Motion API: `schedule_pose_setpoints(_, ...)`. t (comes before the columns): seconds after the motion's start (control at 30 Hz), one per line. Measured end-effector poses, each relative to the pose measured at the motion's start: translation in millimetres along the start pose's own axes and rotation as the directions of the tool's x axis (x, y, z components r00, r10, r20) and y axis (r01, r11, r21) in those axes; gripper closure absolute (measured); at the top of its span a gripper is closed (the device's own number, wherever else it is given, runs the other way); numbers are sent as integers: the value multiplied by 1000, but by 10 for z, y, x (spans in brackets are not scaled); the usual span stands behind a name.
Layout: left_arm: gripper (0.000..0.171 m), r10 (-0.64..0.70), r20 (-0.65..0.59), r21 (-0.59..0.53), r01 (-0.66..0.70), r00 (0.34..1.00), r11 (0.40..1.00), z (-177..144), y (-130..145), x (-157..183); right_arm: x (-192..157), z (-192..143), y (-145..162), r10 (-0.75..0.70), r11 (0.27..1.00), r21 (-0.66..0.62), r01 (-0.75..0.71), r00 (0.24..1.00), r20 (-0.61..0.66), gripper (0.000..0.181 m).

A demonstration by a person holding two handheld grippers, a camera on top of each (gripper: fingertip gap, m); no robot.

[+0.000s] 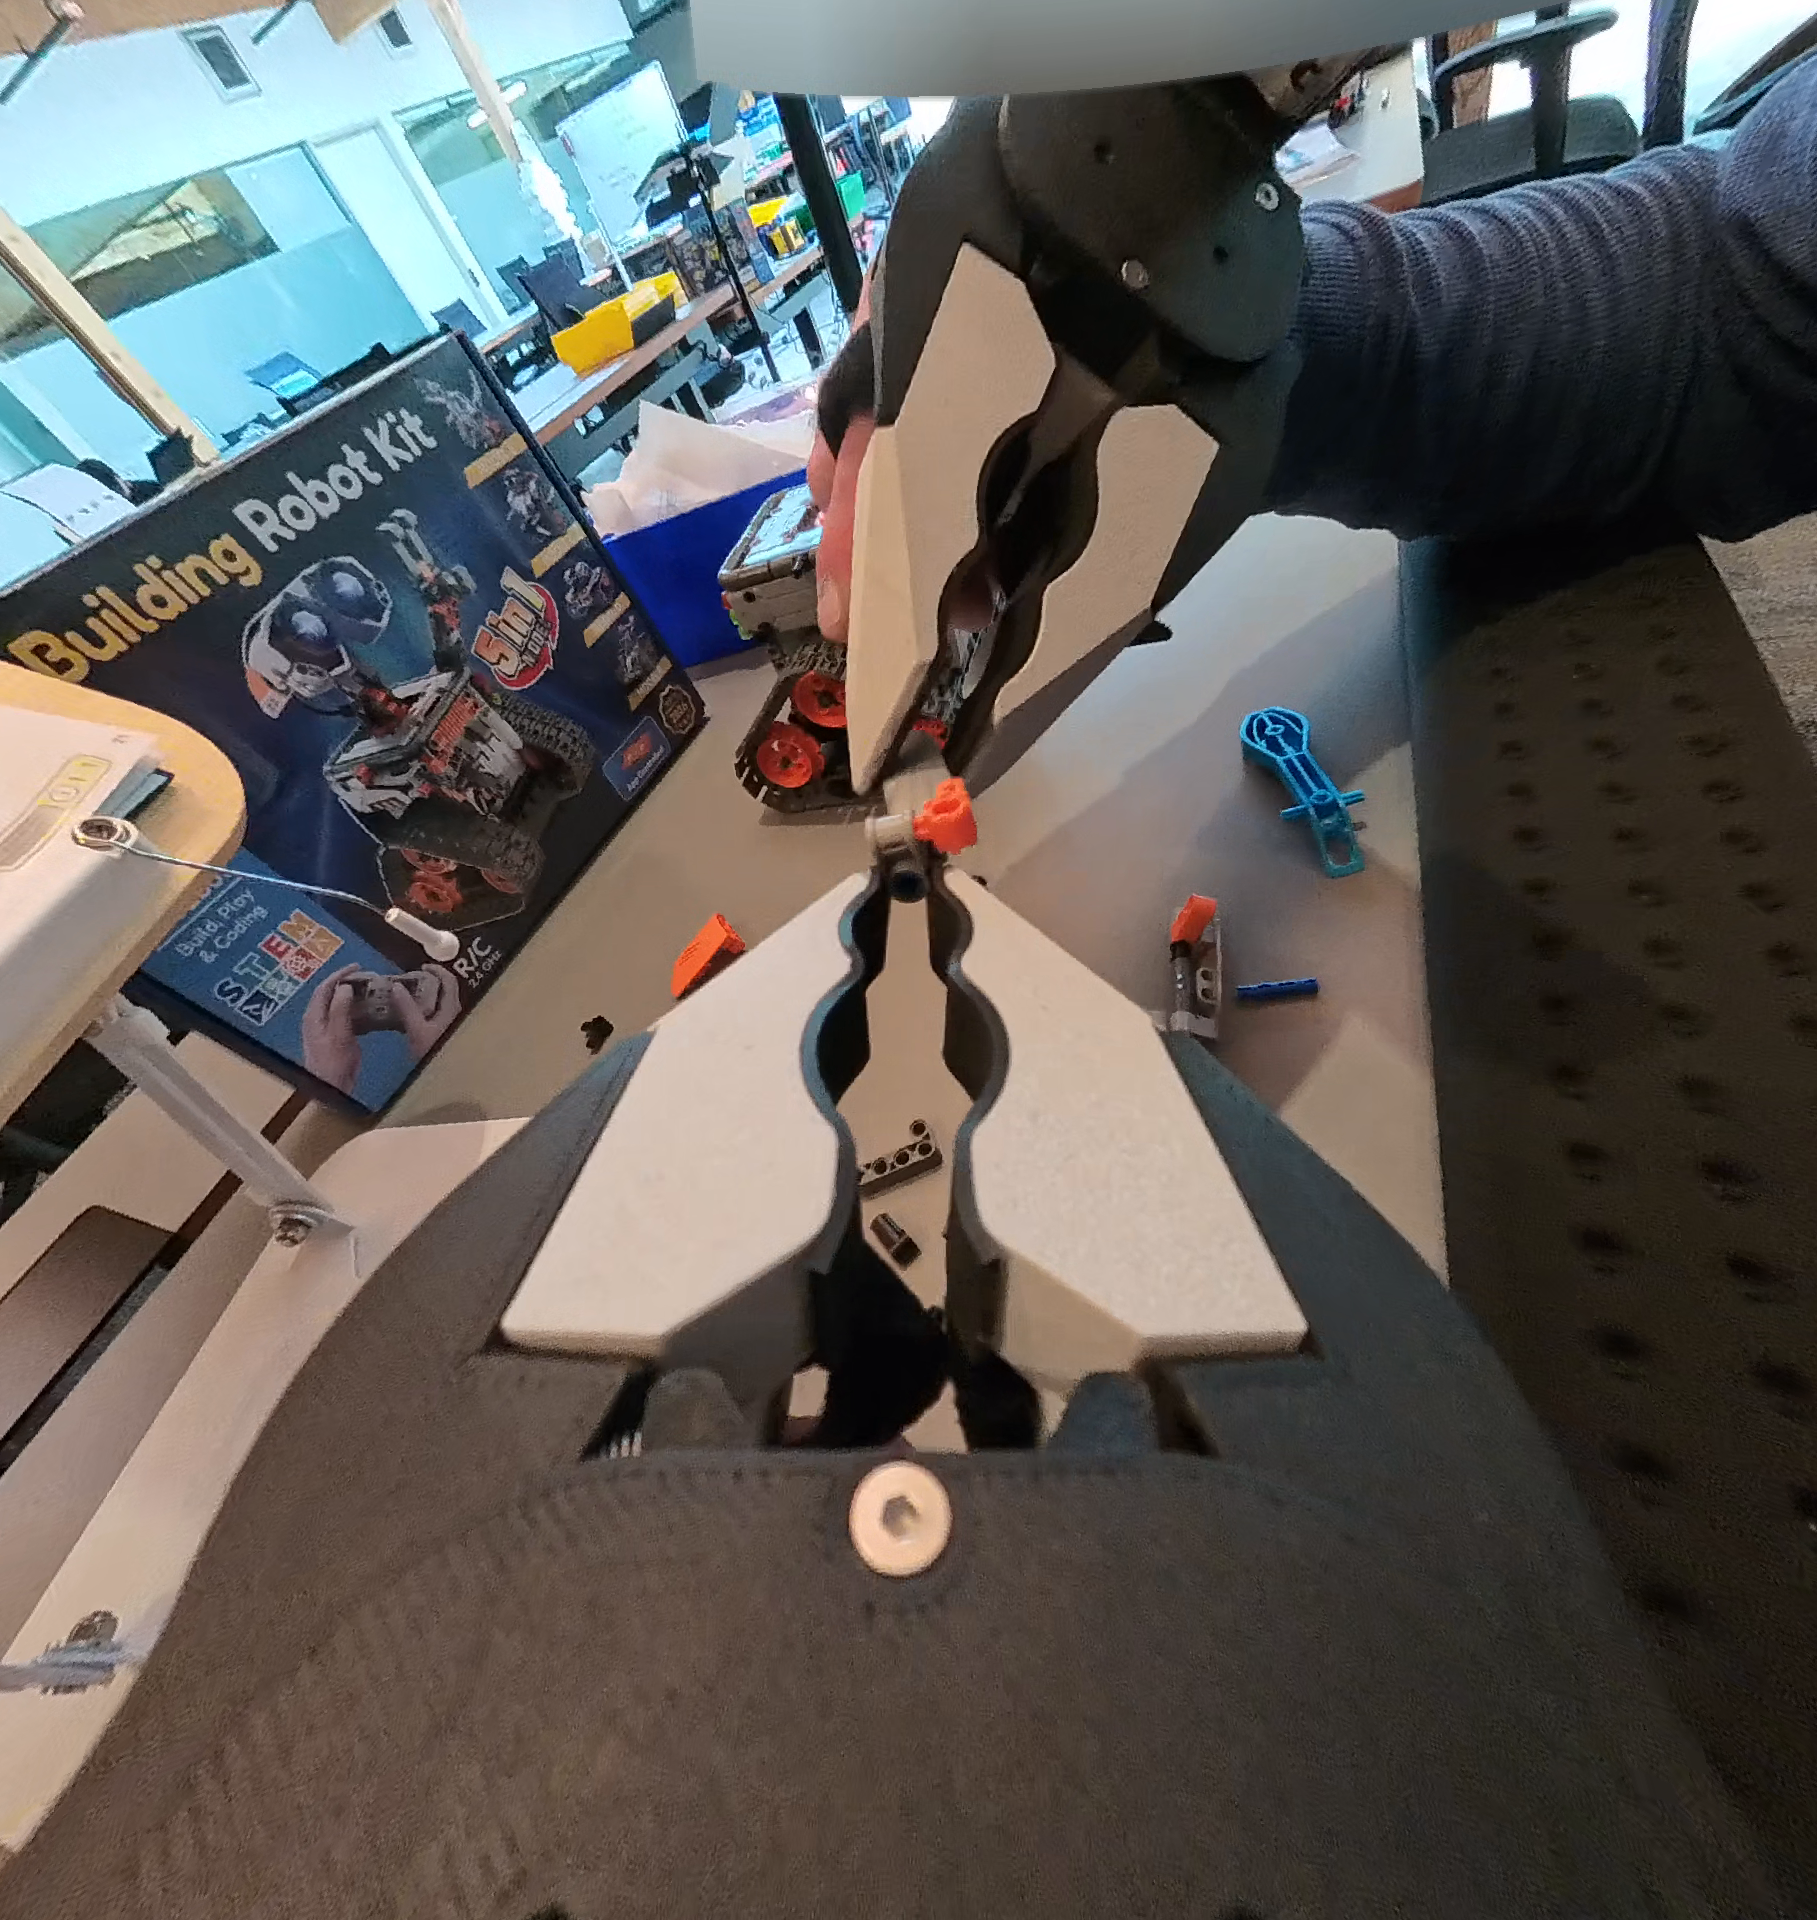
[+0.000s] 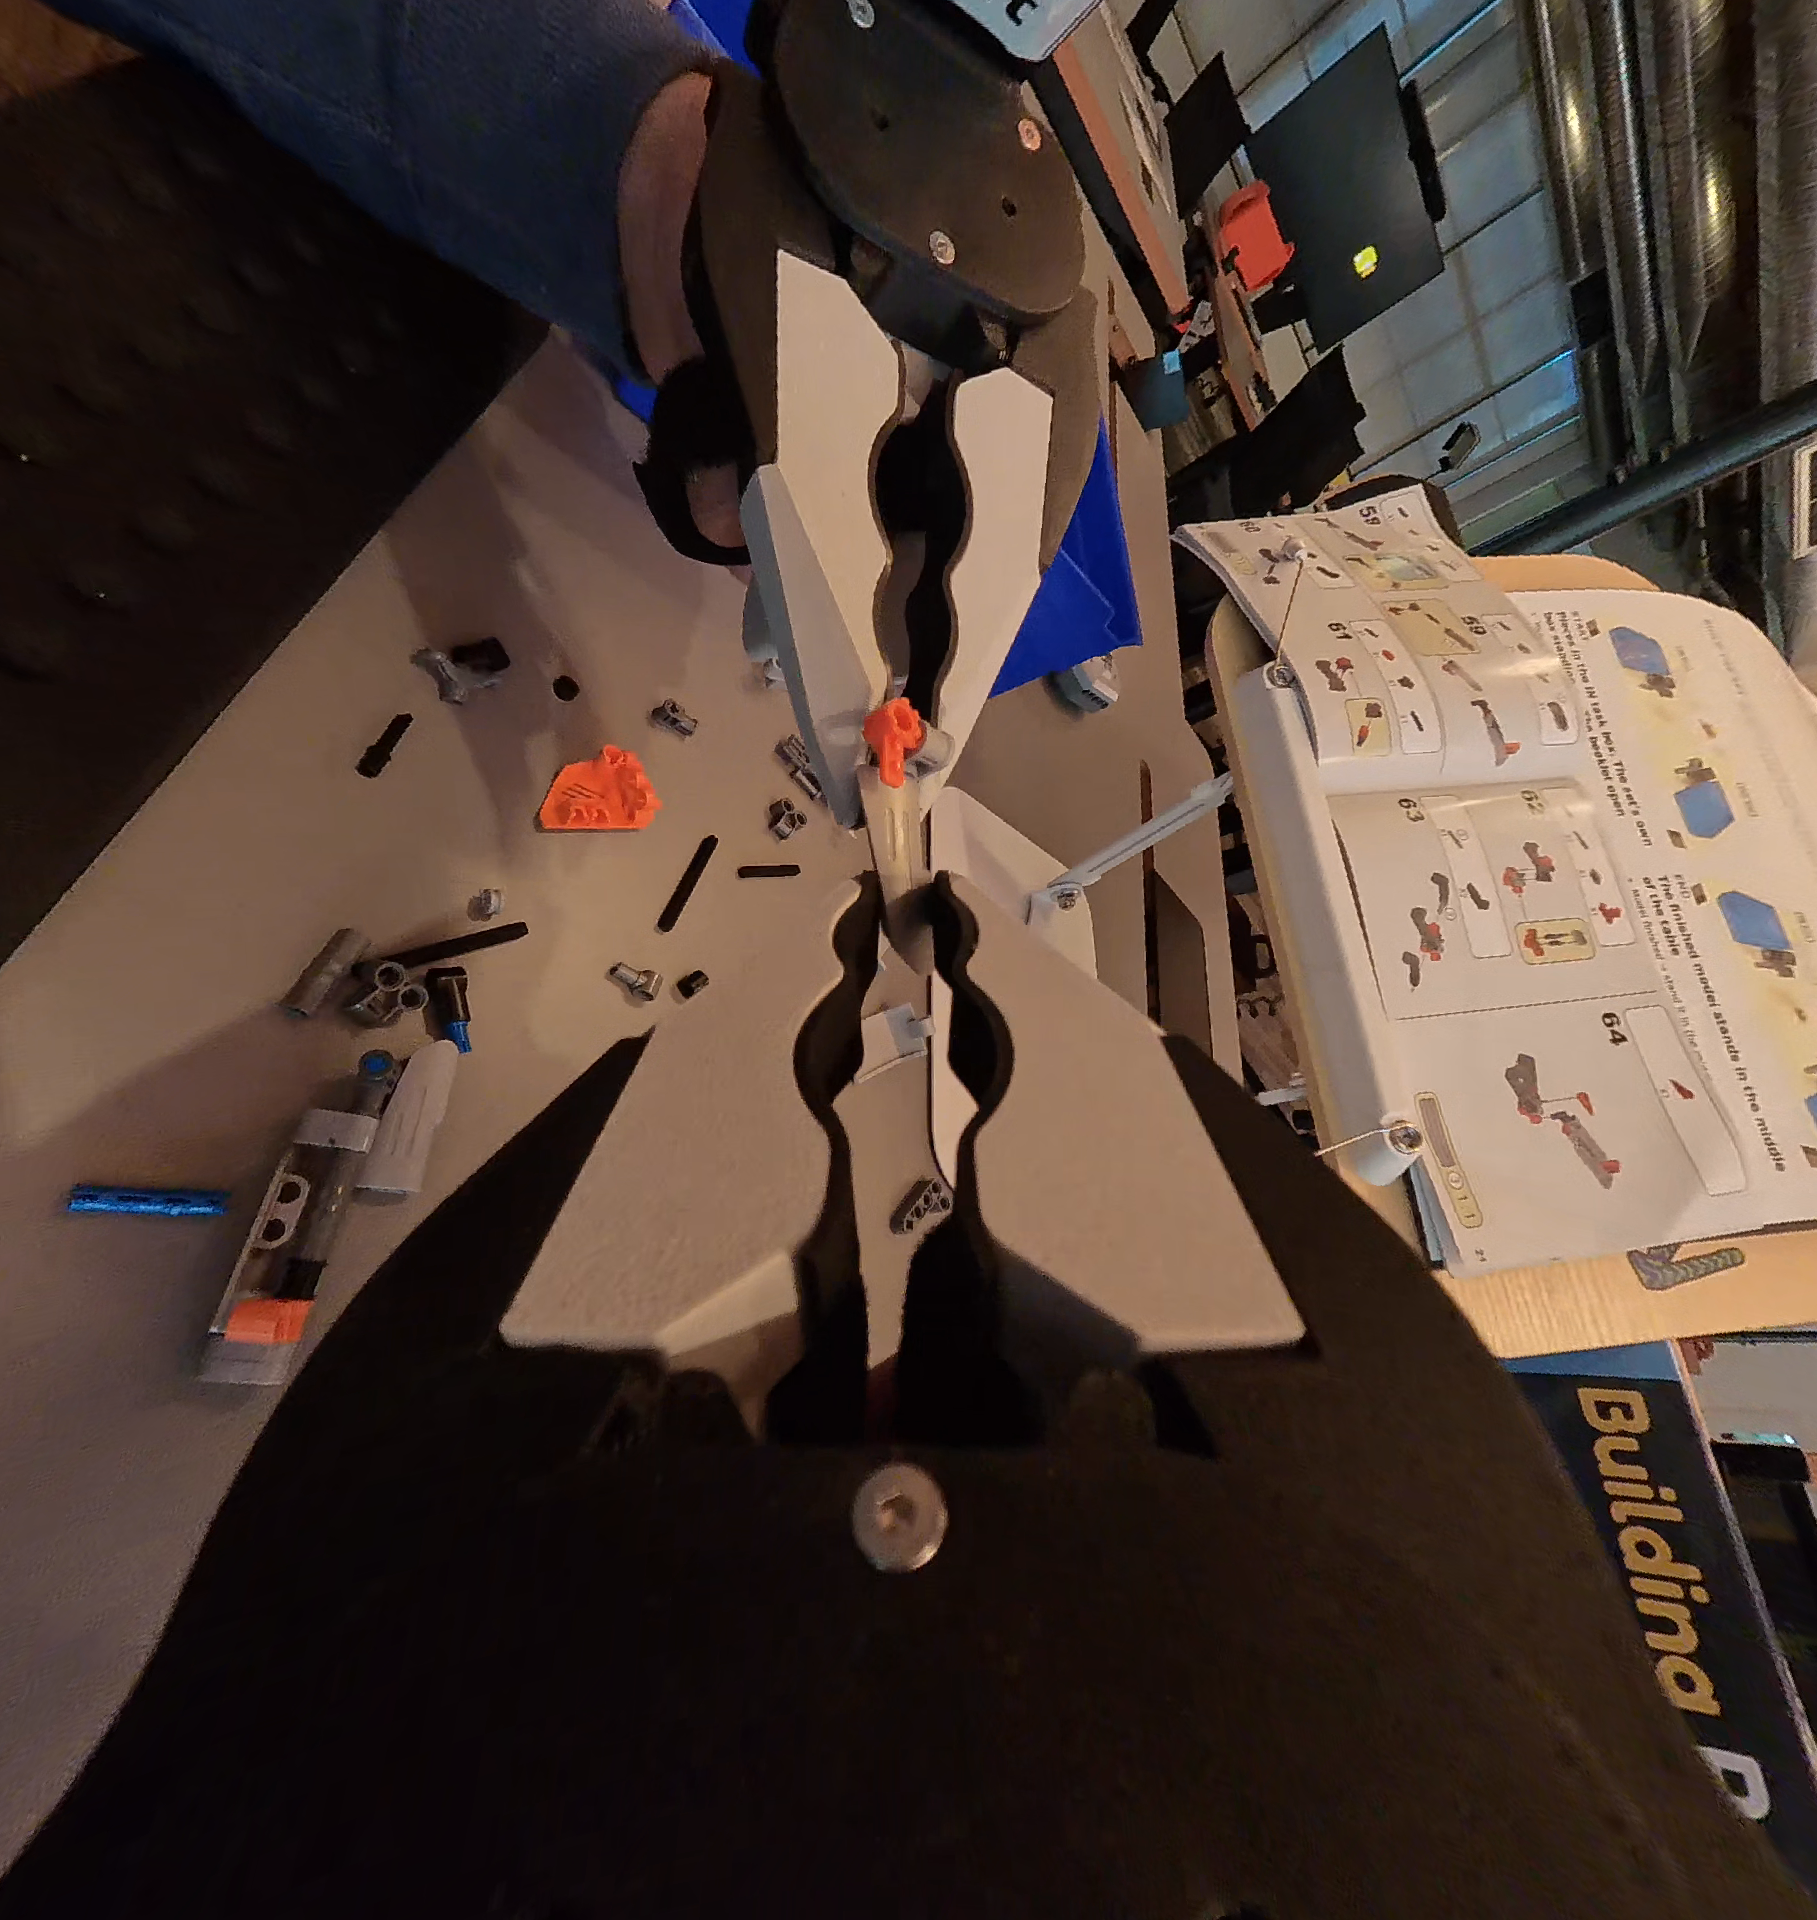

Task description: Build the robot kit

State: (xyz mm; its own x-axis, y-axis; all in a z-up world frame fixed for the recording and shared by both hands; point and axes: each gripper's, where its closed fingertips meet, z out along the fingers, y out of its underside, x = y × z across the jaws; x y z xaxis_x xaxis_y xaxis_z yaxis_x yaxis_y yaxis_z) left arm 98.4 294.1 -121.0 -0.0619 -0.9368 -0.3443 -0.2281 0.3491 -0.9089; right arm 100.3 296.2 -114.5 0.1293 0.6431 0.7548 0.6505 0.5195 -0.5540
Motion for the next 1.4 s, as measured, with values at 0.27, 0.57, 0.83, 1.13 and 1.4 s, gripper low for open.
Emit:
schedule_pose_setpoints(0.27,166,363,162,-53,-359,918,932,-36,-67,-42,22,-16,-28,165,985,41,-167,985,46,162)
schedule_pose_setpoints(0.57,166,440,187,-76,-434,878,898,-17,-57,-48,-51,-17,-18,162,985,37,-166,983,90,172)
schedule_pose_setpoints(0.83,147,132,194,-34,-128,972,991,-41,38,-285,158,-16,85,-48,995,-93,38,993,-104,172)
schedule_pose_setpoints(1.13,142,-79,125,21,76,989,997,7,55,-285,218,31,171,-164,975,-178,132,970,-179,173)
schedule_pose_setpoints(1.4,145,-249,-10,86,249,968,965,19,-20,-198,189,45,163,-243,959,-195,207,952,-186,173)
